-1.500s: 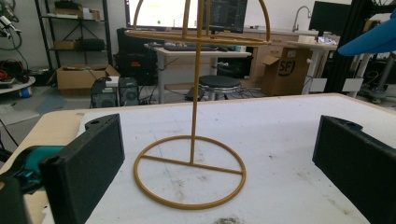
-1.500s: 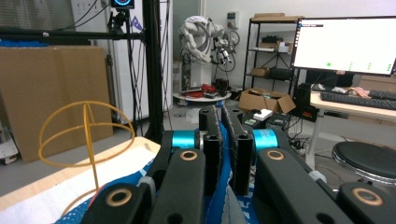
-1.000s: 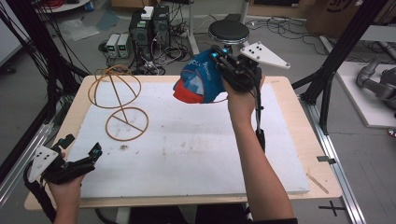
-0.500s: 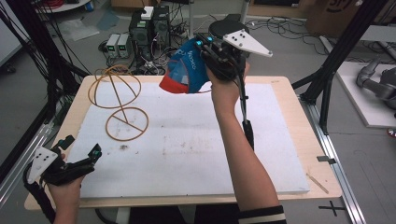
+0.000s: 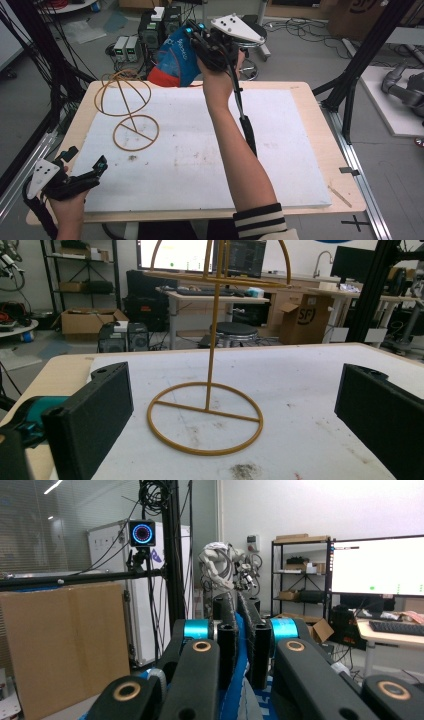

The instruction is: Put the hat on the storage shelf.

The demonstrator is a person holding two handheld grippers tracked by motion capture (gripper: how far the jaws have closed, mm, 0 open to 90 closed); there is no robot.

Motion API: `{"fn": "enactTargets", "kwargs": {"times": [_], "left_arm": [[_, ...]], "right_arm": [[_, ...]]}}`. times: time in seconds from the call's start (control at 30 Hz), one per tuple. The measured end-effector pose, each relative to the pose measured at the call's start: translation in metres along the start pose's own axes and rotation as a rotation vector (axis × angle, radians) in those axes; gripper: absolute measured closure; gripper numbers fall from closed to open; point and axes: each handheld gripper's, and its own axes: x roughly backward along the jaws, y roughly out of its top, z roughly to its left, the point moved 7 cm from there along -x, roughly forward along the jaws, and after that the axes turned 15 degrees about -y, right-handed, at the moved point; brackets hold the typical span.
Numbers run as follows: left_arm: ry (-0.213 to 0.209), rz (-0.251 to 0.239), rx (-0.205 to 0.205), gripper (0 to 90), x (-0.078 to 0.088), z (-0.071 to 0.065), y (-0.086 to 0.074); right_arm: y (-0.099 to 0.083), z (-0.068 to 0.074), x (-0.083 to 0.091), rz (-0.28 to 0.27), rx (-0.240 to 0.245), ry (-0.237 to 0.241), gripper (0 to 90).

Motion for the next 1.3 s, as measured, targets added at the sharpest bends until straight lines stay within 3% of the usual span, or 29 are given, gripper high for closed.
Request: {"fn": "enactTargets", "kwargs": {"times": [0.43, 0.9, 1.13, 1.3], "left_arm": [[0.023, -0.015, 0.004, 2.5, 0.012, 0.004, 0.002], [0.042, 0.004, -0.041, 2.5, 0.024, 0.002, 0.003], [0.041, 0.001, -0.047, 2.5, 0.028, 0.000, 0.004], [0.042, -0.007, -0.042, 2.5, 0.030, 0.000, 0.005]], "right_arm": [[0.006, 0.039, -0.031, -0.019, 0.004, 0.024, 87.5], [0.007, 0.083, -0.058, -0.032, 0.014, 0.065, 87.5], [-0.001, 0.107, -0.068, -0.018, 0.016, 0.091, 87.5], [-0.019, 0.125, -0.076, 0.017, 0.030, 0.114, 87.4]]}}
